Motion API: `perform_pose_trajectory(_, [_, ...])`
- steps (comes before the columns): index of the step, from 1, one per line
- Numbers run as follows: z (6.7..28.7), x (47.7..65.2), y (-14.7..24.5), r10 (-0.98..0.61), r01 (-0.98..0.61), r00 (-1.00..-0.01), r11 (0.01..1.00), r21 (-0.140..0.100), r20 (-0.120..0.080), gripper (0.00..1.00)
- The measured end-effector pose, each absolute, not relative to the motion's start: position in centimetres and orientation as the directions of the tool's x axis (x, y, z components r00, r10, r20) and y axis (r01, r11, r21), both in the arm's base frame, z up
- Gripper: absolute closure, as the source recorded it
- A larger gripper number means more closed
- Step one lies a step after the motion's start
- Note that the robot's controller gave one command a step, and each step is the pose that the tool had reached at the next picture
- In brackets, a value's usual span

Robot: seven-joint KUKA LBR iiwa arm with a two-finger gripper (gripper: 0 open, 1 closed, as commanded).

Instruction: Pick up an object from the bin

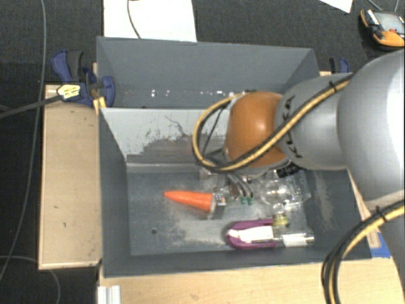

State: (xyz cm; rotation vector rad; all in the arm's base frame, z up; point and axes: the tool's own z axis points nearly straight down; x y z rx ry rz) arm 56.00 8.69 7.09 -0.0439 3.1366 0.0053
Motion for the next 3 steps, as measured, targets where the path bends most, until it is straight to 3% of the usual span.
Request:
perform_pose_trajectory(1, [7.09,55.95,8.71,-0.025,-0.025,-1.0,1.0,0.005,-0.005,0.0])
perform_pose_trajectory(2, [7.14,56.06,8.68,-0.017,-0.018,-1.0,1.0,0.005,-0.007,1.0])
perform_pose_trajectory(3, [7.15,56.06,8.68,-0.017,-0.017,-1.0,1.0,0.005,-0.007,1.0])
